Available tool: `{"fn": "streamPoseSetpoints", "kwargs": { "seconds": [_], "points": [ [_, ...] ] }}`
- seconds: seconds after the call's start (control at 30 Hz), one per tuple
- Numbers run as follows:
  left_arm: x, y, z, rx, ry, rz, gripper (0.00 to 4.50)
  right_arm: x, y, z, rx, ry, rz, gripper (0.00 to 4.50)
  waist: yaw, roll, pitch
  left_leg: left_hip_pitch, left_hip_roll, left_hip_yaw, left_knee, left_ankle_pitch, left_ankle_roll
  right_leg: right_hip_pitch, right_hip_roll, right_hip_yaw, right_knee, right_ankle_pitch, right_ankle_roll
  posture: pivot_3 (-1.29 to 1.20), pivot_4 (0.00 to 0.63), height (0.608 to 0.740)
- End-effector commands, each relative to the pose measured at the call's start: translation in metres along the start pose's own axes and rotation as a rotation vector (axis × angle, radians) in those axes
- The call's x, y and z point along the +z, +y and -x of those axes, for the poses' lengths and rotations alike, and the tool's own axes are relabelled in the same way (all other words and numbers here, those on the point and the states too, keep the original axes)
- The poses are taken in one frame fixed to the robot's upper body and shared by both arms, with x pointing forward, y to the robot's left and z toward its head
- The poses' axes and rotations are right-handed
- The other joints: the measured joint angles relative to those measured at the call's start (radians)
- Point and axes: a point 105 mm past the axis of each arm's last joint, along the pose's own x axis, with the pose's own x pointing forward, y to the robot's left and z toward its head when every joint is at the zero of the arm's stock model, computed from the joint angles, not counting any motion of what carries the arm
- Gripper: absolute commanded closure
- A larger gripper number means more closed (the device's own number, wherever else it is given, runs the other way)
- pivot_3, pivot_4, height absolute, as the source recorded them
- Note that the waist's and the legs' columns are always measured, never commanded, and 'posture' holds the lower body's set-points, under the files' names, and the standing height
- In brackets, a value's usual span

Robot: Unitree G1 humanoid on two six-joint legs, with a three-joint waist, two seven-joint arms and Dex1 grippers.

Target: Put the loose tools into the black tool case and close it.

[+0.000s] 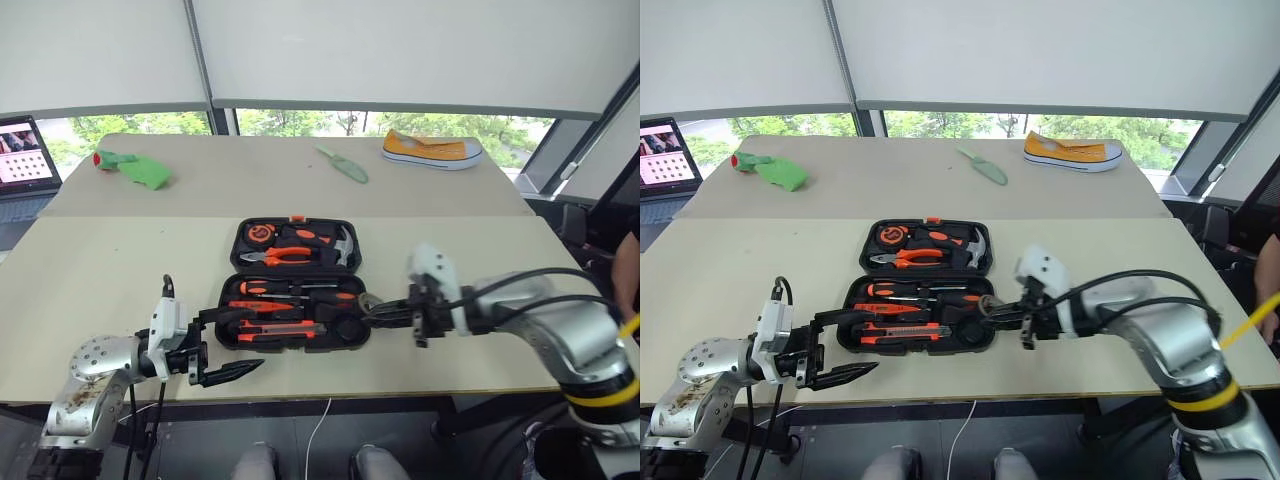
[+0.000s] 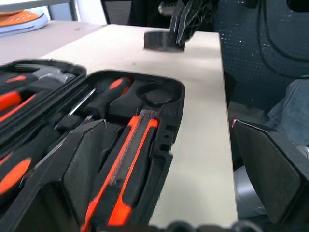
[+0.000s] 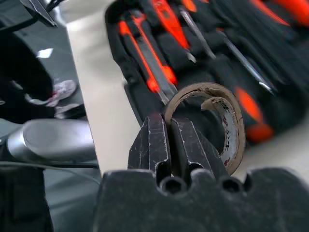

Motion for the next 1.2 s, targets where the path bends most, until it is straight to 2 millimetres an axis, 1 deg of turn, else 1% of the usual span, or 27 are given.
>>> {"fn": "streamPoseSetpoints", "kwargs": {
  "seconds": [0.03,0.1,0.2,0.3,0.4,0.47,0.53,0.6,0.63,0.7,0.77,0.8,0.9,0.93,0.97,1.0,1.03,1.07,1.1,1.13,1.17,1.2],
  "points": [
    [0.009,-0.002,0.002,0.001,-0.013,-0.050,0.00,-0.008,-0.009,-0.007,-0.049,0.085,-0.020,4.46,0.004,0.000,0.000,-0.001,0.000,0.000,0.001,0.000,0.000,0.000,0.000,0.000,0.000,0.000,0.000,0.00,0.150,0.740],
    [0.007,-0.004,0.003,-0.003,-0.001,-0.054,0.00,-0.017,-0.010,-0.011,-0.049,0.127,-0.036,4.46,0.004,0.000,0.000,-0.002,-0.001,0.000,0.001,0.000,0.000,0.000,-0.002,0.000,0.000,0.000,0.001,0.00,0.150,0.740],
    [0.006,-0.003,0.004,0.010,0.001,-0.055,0.00,-0.027,-0.011,-0.013,-0.047,0.166,-0.046,4.46,0.006,0.000,0.000,-0.002,-0.001,0.001,0.001,0.000,0.000,-0.001,-0.002,0.000,0.000,0.000,0.001,0.00,0.150,0.740],
    [0.006,-0.003,0.004,0.019,0.000,-0.055,0.00,-0.030,-0.013,-0.015,-0.062,0.174,-0.045,4.46,0.009,0.000,0.000,-0.002,-0.001,0.001,0.001,0.000,0.000,0.000,-0.001,0.000,0.000,0.000,0.001,0.00,0.150,0.740],
    [0.006,-0.002,0.006,0.029,0.002,-0.056,0.00,-0.026,-0.014,-0.020,-0.064,0.152,-0.041,4.46,0.010,0.000,0.000,-0.001,-0.001,0.001,0.002,0.000,0.000,0.000,-0.002,0.000,0.000,0.001,0.002,0.00,0.150,0.740],
    [0.006,-0.001,0.007,0.041,0.004,-0.058,0.00,-0.027,-0.009,-0.021,-0.039,0.160,-0.031,3.73,0.010,0.000,0.000,-0.002,-0.001,0.001,0.002,0.000,0.000,0.000,-0.002,0.000,0.000,0.001,0.002,0.00,0.150,0.740],
    [0.006,0.002,0.009,0.058,0.006,-0.060,0.00,-0.024,-0.009,-0.021,-0.038,0.147,-0.014,3.15,0.009,0.000,0.000,-0.002,-0.001,0.001,0.002,0.000,0.000,0.000,-0.001,0.000,0.000,0.001,0.002,0.00,0.150,0.740],
    [0.007,0.009,0.015,0.092,0.012,-0.060,0.00,-0.013,-0.007,-0.014,-0.023,0.092,0.024,2.55,0.008,0.000,0.000,-0.001,-0.001,0.001,0.002,0.000,0.000,0.000,-0.001,0.000,0.000,0.001,0.002,0.00,0.150,0.740],
    [0.007,0.011,0.018,0.108,0.015,-0.057,0.00,-0.005,-0.005,-0.010,-0.008,0.045,0.041,2.08,0.008,0.000,0.000,-0.001,-0.001,0.001,0.002,0.000,0.000,0.000,-0.001,0.000,0.000,0.001,0.002,0.00,0.150,0.740],
    [0.008,0.019,0.026,0.155,0.017,-0.005,0.00,0.014,-0.001,0.007,0.034,-0.074,0.041,1.48,0.008,0.000,0.000,-0.002,-0.001,0.001,0.002,0.000,0.000,0.000,-0.001,0.000,0.000,0.001,0.002,0.00,0.150,0.740],
    [0.012,0.034,0.036,0.256,-0.024,0.049,0.52,0.024,-0.001,0.022,0.057,-0.150,0.034,1.41,0.008,0.000,0.000,-0.002,-0.001,0.001,0.002,0.000,0.000,0.000,-0.001,0.000,0.000,0.001,0.002,0.00,0.150,0.740],
    [0.014,0.045,0.041,0.323,-0.042,0.070,0.70,0.022,-0.005,0.029,0.041,-0.162,0.016,1.41,0.009,0.000,0.000,-0.002,0.000,0.001,0.002,0.000,0.000,0.000,-0.001,0.000,0.000,0.001,0.002,0.00,0.150,0.740],
    [0.004,0.076,0.058,0.499,0.028,0.086,1.95,0.005,-0.026,0.040,-0.041,-0.149,0.003,1.41,0.016,-0.002,-0.001,-0.001,0.000,0.000,0.003,0.000,0.000,0.001,0.000,-0.001,0.000,0.001,0.002,0.00,0.150,0.740],
    [0.002,0.087,0.061,0.559,0.048,0.090,2.35,-0.001,-0.040,0.041,-0.119,-0.132,0.016,1.67,0.016,-0.003,-0.001,0.000,0.000,0.000,0.003,0.000,0.000,0.002,0.000,-0.002,0.000,0.001,0.003,0.00,0.150,0.740],
    [0.000,0.097,0.063,0.610,0.063,0.095,2.60,-0.006,-0.053,0.041,-0.188,-0.113,0.030,1.93,0.015,-0.003,-0.001,0.000,0.000,0.000,0.003,0.000,0.000,0.002,0.000,-0.002,0.000,0.001,0.003,0.00,0.150,0.740],
    [-0.001,0.104,0.063,0.642,0.072,0.097,3.00,-0.010,-0.061,0.041,-0.231,-0.100,0.045,2.14,0.015,-0.003,-0.001,0.000,-0.001,0.000,0.004,0.000,0.000,0.002,-0.001,-0.001,0.000,0.002,0.003,0.00,0.150,0.740],
    [-0.004,0.114,0.063,0.683,0.099,0.099,3.38,-0.014,-0.075,0.039,-0.300,-0.075,0.076,2.48,0.014,-0.003,0.000,-0.001,-0.001,0.000,0.004,0.000,0.001,0.001,0.000,-0.001,0.001,0.002,0.004,0.00,0.150,0.740],
    [-0.006,0.120,0.063,0.707,0.118,0.099,3.75,-0.017,-0.084,0.038,-0.341,-0.058,0.097,2.83,0.014,-0.003,0.000,-0.001,-0.001,0.000,0.004,0.001,0.001,0.001,0.000,-0.001,0.001,0.003,0.003,0.00,0.150,0.740],
    [-0.010,0.129,0.058,0.729,0.149,0.096,4.13,-0.018,-0.097,0.033,-0.399,-0.058,0.118,3.20,0.012,-0.004,0.000,-0.001,-0.001,0.000,0.005,0.001,0.001,0.001,0.000,-0.001,0.001,0.003,0.003,0.00,0.150,0.740],
    [-0.012,0.135,0.055,0.742,0.171,0.093,4.48,-0.018,-0.106,0.029,-0.436,-0.059,0.133,3.54,0.010,-0.003,0.000,-0.002,-0.001,0.000,0.005,0.001,0.001,0.000,0.000,-0.001,0.001,0.004,0.003,0.00,0.150,0.740],
    [-0.016,0.139,0.051,0.748,0.197,0.105,4.50,-0.018,-0.112,0.025,-0.459,-0.071,0.136,3.88,0.009,-0.004,0.000,-0.001,-0.001,0.000,0.005,0.001,0.001,0.001,0.000,0.000,0.001,0.004,0.003,0.00,0.150,0.740],
    [-0.018,0.142,0.042,0.725,0.210,0.110,4.50,-0.020,-0.119,0.020,-0.477,-0.063,0.154,4.23,0.007,-0.004,0.000,-0.001,-0.001,0.000,0.005,0.001,0.001,0.000,0.001,0.000,0.002,0.004,0.003,0.00,0.150,0.740]
  ]
}}
